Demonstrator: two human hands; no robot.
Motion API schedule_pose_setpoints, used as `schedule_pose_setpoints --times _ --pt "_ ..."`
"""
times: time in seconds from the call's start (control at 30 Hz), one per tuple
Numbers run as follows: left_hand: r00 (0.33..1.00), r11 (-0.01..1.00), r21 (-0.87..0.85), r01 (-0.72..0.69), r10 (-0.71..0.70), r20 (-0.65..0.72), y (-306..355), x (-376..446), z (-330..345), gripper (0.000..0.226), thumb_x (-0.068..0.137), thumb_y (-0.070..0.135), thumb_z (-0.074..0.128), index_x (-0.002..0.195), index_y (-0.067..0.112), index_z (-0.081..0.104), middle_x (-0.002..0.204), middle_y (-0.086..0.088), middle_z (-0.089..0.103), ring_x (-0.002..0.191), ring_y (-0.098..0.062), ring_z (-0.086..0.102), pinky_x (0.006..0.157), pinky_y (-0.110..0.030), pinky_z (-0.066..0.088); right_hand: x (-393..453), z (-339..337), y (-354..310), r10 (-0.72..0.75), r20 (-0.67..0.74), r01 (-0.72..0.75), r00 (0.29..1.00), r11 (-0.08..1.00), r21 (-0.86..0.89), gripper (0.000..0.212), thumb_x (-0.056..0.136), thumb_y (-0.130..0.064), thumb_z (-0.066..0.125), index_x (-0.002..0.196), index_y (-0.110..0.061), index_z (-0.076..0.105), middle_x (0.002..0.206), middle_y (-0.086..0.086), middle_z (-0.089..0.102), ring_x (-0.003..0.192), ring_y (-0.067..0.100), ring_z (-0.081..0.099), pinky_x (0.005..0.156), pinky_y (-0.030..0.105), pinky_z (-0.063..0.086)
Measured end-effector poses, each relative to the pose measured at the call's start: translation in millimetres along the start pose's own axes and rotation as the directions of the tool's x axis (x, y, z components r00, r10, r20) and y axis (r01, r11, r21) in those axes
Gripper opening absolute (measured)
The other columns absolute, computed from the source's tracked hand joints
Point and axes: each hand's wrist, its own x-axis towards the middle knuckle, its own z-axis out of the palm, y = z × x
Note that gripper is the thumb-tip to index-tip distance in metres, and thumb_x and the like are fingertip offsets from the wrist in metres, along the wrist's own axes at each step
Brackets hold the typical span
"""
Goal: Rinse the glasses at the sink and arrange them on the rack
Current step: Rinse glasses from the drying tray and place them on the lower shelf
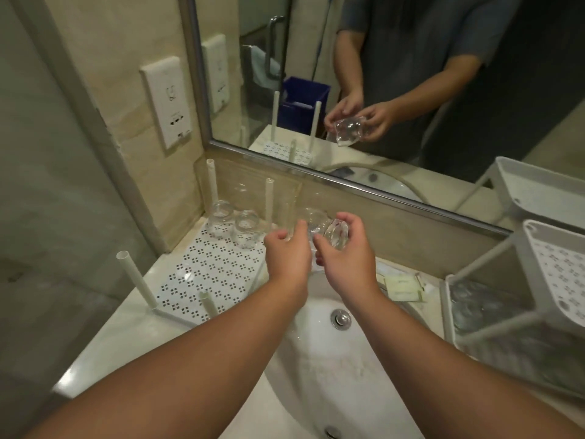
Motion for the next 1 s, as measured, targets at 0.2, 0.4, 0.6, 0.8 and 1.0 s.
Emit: schedule_pose_setpoints --times 0.2,0.4,0.6,0.8,1.0 --pt "0.868 0.897 -0.167 0.410 -0.328 0.373 -2.0 -26.7 23.9 0.073 0.076 0.080 0.058 0.116 0.020 0.066 0.101 -0.007 0.075 0.090 -0.025 0.074 0.074 -0.042 0.061 -13.5 -34.6 2.4 -0.059 -0.032 0.057 0.998 0.995 -0.078 0.047 0.077 -0.028 0.078 0.111 -0.044 0.048 0.118 -0.009 0.059 0.102 0.014 0.062 0.085 0.029 0.050" --pt "0.823 0.864 -0.183 0.469 -0.353 0.446 7.3 -35.8 20.3 0.071 0.075 0.076 0.064 0.121 0.023 0.065 0.112 -0.005 0.074 0.096 -0.026 0.073 0.089 -0.046 0.056 -22.7 -41.2 2.5 -0.108 -0.013 0.105 0.994 0.986 -0.133 0.049 0.073 -0.026 0.082 0.106 -0.042 0.050 0.106 -0.016 0.062 0.092 -0.001 0.060 0.073 0.015 0.047" --pt "0.890 0.911 -0.245 0.332 -0.217 0.400 16.2 -36.8 5.9 0.050 0.082 0.046 0.076 0.122 0.020 0.061 0.101 -0.001 0.074 0.084 -0.025 0.075 0.084 -0.044 0.059 -24.1 -42.1 -5.9 -0.129 0.100 0.146 0.987 0.971 -0.189 0.059 0.075 -0.031 0.081 0.122 -0.037 0.047 0.109 -0.016 0.059 0.091 0.001 0.057 0.070 0.011 0.040" --pt "0.935 0.961 -0.250 0.119 -0.023 0.355 22.9 -37.6 -4.6 0.057 0.082 0.026 0.078 0.131 0.027 0.050 0.114 0.002 0.068 0.078 -0.022 0.072 0.057 -0.031 0.053 -24.0 -41.4 -19.9 -0.153 0.109 0.169 0.982 0.972 -0.165 0.069 0.076 -0.034 0.081 0.132 -0.039 0.042 0.105 -0.020 0.054 0.091 -0.006 0.055 0.069 0.003 0.036" --pt "0.914 0.982 -0.174 -0.073 0.136 0.383 18.9 -44.6 -3.1 0.064 0.077 0.011 0.077 0.131 0.031 0.048 0.101 0.005 0.073 0.079 -0.014 0.074 0.054 -0.026 0.053 -26.0 -50.0 -20.5 -0.165 0.113 0.179 0.980 0.975 -0.129 0.073 0.075 -0.028 0.080 0.134 -0.042 0.040 0.116 -0.014 0.059 0.098 0.000 0.058 0.077 0.022 0.049"
